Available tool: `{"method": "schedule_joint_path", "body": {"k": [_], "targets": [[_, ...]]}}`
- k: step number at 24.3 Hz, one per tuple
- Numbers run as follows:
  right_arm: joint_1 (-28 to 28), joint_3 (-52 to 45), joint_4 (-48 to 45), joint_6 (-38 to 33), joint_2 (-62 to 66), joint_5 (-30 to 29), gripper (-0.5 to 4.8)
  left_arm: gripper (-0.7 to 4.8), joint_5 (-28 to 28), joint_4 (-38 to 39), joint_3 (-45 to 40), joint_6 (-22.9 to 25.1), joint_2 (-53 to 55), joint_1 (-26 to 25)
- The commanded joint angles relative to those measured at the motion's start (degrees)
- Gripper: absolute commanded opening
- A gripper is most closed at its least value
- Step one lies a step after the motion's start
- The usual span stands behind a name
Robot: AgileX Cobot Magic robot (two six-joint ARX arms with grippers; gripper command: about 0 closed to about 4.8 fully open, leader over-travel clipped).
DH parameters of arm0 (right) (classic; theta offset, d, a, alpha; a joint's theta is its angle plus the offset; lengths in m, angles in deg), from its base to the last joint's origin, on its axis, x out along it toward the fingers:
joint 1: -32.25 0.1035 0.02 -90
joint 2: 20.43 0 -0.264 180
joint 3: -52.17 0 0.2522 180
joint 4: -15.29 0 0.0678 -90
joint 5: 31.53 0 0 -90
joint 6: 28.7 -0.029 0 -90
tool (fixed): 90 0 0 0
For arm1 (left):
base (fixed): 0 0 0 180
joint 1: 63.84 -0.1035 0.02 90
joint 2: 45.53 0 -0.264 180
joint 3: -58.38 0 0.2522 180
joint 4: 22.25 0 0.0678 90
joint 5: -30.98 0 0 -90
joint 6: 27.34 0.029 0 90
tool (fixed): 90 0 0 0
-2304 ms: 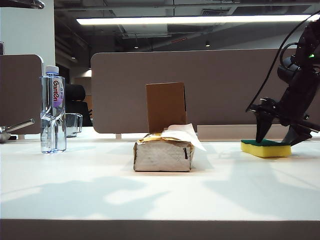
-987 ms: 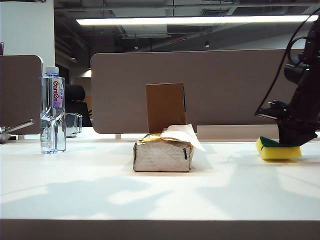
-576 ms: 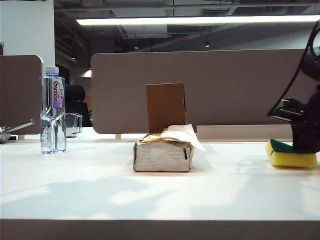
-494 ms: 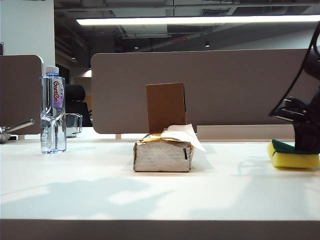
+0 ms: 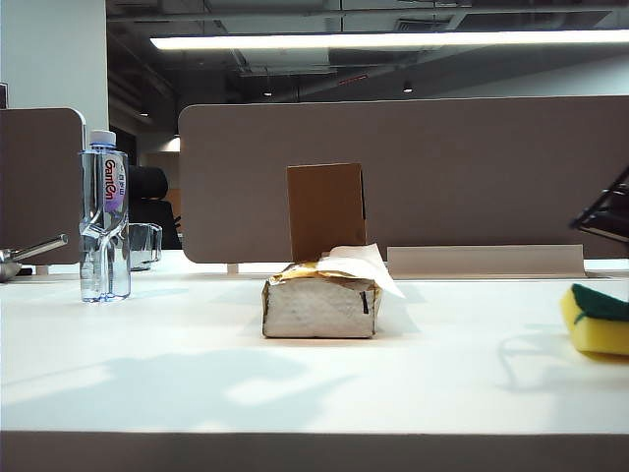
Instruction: Move the sponge from right to left to wipe the table, avoiding obstacles on the table, and finally reaching the bottle of mineral water.
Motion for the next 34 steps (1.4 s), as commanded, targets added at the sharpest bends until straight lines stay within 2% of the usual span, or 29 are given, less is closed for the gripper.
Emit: {"method": "schedule_joint_path", "body": {"k": [1, 8, 12, 23, 27, 34], "targets": [[0.2, -5.7, 9.7, -2.0, -5.6, 1.4, -0.06, 4.04, -0.3, -0.4, 0.4, 0.2, -0.1, 0.0], [0.2, -11.9, 18.7, -5.6, -23.7, 2.4, -0.06, 4.04, -0.3, -0.4, 0.4, 0.2, -0.2, 0.0], [0.2, -13.6, 18.3, -8.2, -30.5, 3.8, -0.06, 4.04, -0.3, -0.4, 0.4, 0.2, -0.2, 0.0], [0.4, -15.0, 14.5, -8.2, -25.3, 4.8, -0.06, 4.04, -0.3, -0.4, 0.4, 0.2, -0.8, 0.0], [6.5, -15.0, 10.1, -10.4, -21.2, 4.9, -0.06, 4.04, -0.3, -0.4, 0.4, 0.2, -0.8, 0.0], [23.2, -14.8, -1.6, -21.9, -10.6, 6.8, -0.06, 4.04, -0.3, -0.4, 0.4, 0.2, -0.8, 0.0]]}}
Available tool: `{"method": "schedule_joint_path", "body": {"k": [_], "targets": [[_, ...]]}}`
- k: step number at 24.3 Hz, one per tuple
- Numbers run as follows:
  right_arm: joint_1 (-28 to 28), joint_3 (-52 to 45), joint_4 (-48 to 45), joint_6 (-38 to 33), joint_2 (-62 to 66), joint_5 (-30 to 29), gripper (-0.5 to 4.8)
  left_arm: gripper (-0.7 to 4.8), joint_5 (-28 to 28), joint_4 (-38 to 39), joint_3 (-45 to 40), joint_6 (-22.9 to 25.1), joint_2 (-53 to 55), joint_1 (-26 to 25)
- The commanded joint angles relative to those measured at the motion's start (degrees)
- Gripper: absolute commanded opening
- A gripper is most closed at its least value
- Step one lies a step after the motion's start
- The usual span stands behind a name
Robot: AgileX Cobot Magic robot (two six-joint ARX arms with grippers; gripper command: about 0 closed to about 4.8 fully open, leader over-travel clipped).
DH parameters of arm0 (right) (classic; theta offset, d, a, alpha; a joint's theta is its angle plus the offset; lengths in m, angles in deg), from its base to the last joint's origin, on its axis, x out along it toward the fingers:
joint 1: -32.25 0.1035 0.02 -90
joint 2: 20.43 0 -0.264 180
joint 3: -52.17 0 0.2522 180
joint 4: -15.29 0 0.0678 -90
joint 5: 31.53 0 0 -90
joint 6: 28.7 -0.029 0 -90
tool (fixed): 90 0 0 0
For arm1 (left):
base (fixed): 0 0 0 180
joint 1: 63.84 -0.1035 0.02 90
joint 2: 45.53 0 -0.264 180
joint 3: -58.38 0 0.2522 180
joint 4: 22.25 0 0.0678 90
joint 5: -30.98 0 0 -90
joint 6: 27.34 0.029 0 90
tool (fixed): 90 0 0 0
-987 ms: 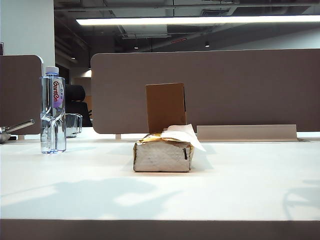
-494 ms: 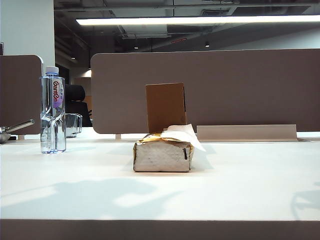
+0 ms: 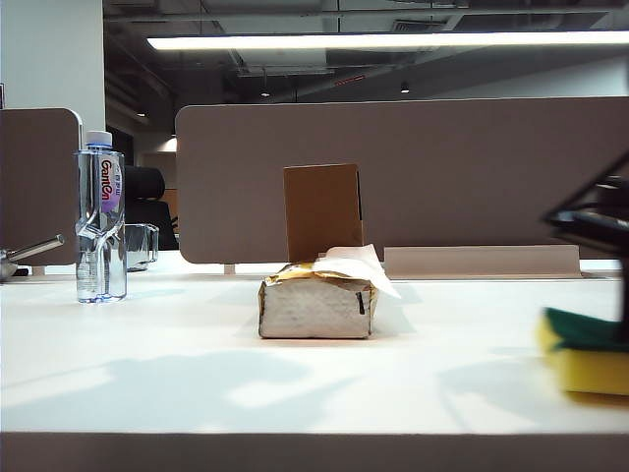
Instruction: Move the sponge from right to left to wipe the table, avoiding obstacles on the table, and finally reaching the bottle of mineral water.
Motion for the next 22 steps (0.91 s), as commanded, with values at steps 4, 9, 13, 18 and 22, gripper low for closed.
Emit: {"method": "schedule_joint_path", "body": {"k": [4, 9, 13, 18, 22], "targets": [[11.9, 0.5, -3.0, -8.8, 9.7, -2.2, -0.06, 4.04, -0.3, -0.4, 0.4, 0.2, -0.2, 0.0], [20.3, 7.6, -3.1, -11.3, 15.1, 0.3, -0.06, 4.04, -0.3, -0.4, 0.4, 0.2, -0.2, 0.0], [24.1, 13.0, -3.1, -11.8, 20.2, 0.3, -0.06, 4.04, -0.3, -0.4, 0.4, 0.2, -0.8, 0.0], [27.8, 19.2, -4.0, -13.0, 26.9, 0.3, -0.06, 4.04, -0.3, -0.3, 0.6, 0.2, -1.2, 0.0], [29.8, 22.7, -4.0, -13.3, 29.6, 0.3, -0.06, 4.04, -0.3, -0.4, 0.6, 0.1, -1.2, 0.0]]}}
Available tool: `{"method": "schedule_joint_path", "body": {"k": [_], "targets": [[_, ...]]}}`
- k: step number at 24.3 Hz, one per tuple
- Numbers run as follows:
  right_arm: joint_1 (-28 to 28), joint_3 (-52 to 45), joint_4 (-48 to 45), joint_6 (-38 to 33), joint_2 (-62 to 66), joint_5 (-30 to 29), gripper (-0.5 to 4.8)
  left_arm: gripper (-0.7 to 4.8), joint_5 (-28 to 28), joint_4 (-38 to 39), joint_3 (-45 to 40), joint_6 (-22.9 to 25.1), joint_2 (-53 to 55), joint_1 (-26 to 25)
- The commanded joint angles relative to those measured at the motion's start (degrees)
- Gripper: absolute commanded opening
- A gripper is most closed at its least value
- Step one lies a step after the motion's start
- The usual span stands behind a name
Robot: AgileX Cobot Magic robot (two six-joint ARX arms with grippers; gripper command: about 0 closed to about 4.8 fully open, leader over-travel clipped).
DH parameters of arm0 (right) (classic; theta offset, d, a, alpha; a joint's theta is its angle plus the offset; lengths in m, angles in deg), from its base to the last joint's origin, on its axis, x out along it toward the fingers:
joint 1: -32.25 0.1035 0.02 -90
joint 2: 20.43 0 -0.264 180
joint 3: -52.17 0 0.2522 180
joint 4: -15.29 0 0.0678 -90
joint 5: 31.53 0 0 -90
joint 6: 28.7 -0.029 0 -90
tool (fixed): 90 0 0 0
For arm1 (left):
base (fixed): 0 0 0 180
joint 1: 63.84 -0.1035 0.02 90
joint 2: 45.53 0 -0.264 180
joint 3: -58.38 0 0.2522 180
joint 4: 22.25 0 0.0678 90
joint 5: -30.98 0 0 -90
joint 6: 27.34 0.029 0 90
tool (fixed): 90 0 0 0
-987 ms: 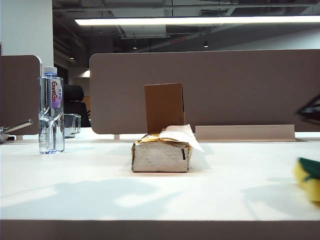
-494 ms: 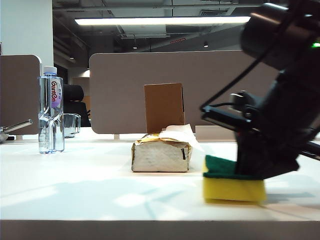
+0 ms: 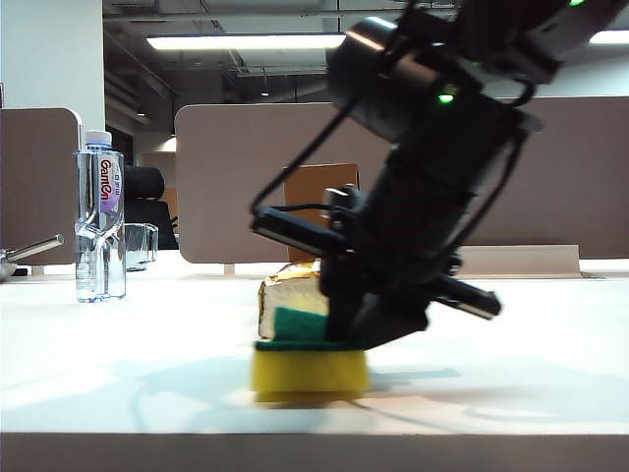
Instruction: Move the sponge from right to left to wipe the table, avoiding obstacles on the table, and finally reaching the bottle of mineral water.
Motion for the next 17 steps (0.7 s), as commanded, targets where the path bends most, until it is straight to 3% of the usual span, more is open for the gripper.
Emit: {"method": "schedule_joint_path", "body": {"k": [1, 5, 6, 7, 8, 12, 17], "targets": [[1.7, 0.4, 3.8, -0.8, 2.5, -3.6, -0.06, 4.04, -0.4, -0.3, 0.4, 0.2, -0.3, 0.0], [1.6, 0.6, 3.7, -1.1, 2.5, -3.6, 0.01, 4.04, -0.5, -0.3, 0.4, 0.2, -1.0, 0.0], [1.5, 0.6, 3.7, -1.1, 2.5, -3.6, 0.22, 4.04, -0.4, -0.3, 0.4, 0.2, -1.2, 0.0], [1.5, 0.6, 3.5, -1.1, 2.5, -3.6, 0.95, 4.04, -0.4, -0.3, 0.4, 0.2, -1.5, 0.0], [1.5, 0.6, 3.3, -1.1, 2.5, -3.6, 1.27, 4.04, -0.4, -0.3, 0.4, 0.2, -1.7, 0.0], [1.2, 0.6, 3.3, -1.1, 1.4, -2.9, 1.28, 4.04, -0.4, -0.3, 0.4, 0.1, -1.7, 0.0], [0.2, 0.5, 5.2, -1.0, -1.7, 1.5, 1.72, 4.04, -0.5, -0.3, 0.4, 0.0, -1.8, 0.0]]}}
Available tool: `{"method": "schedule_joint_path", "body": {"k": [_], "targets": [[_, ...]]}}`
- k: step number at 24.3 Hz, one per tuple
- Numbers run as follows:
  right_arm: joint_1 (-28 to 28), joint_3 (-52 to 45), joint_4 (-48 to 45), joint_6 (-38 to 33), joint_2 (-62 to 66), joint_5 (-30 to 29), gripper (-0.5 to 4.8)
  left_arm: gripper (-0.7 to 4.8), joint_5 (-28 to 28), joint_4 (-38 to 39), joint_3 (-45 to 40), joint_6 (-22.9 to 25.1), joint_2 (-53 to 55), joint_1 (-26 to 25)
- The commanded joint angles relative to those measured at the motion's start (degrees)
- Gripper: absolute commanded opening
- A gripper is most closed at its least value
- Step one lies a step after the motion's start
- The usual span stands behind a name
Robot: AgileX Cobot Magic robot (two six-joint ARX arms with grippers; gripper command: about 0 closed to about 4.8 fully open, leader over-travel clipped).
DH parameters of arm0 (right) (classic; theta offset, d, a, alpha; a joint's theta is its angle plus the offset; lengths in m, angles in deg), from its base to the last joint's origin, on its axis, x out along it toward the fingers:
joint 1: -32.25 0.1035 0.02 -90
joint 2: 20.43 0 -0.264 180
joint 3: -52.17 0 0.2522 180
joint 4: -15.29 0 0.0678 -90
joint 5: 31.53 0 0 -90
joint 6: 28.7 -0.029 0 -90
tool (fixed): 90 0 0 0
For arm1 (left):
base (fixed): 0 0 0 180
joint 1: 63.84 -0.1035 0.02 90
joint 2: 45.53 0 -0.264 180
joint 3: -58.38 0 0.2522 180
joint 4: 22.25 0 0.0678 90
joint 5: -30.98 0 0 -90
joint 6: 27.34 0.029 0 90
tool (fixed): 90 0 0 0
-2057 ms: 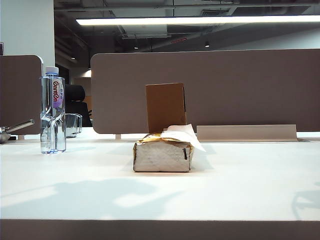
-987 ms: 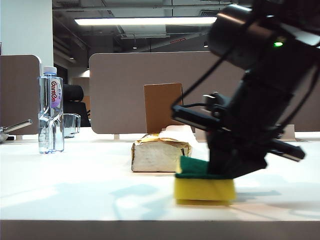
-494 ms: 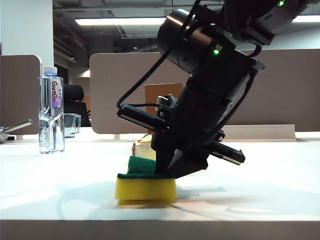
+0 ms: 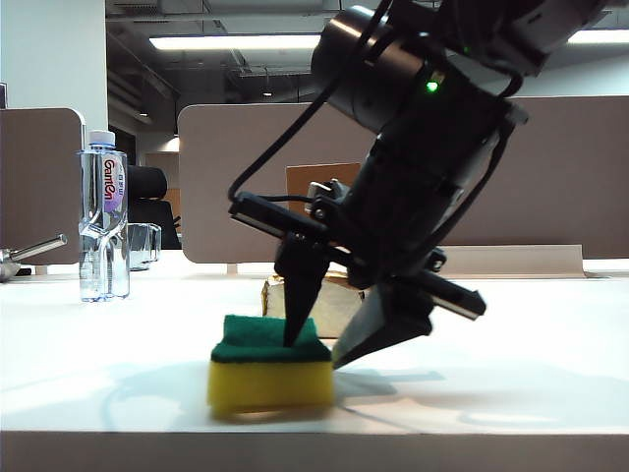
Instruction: Move the sponge from right to left to wipe the table, avoiding obstacles on the table, and finally reaching the bottle of mineral water.
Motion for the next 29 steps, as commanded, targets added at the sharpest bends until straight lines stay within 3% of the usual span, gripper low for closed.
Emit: {"method": "schedule_joint_path", "body": {"k": [1, 4, 10, 24, 29], "targets": [[-0.5, -0.4, 3.8, 0.3, -0.9, 2.6, 1.79, 4.04, -0.5, -0.3, 0.3, 0.0, -0.2, 0.0], [-1.1, -0.4, 2.5, 0.4, -1.4, 2.6, 2.34, 4.04, -0.5, -0.3, 0.3, 0.0, -0.4, 0.0], [-1.1, 0.2, 1.5, 0.4, -1.6, 1.3, 2.85, 4.04, -0.4, -0.3, 0.3, 0.0, -0.4, 0.0], [-3.4, 2.7, 5.1, 4.6, -12.4, 1.6, 2.88, 4.04, -0.4, -0.4, 0.3, 0.1, -0.4, 0.0], [-7.7, 4.8, 8.3, 9.4, -18.7, 2.6, 2.83, 4.04, -0.2, -0.3, 0.3, 0.2, -0.4, 0.0]]}}
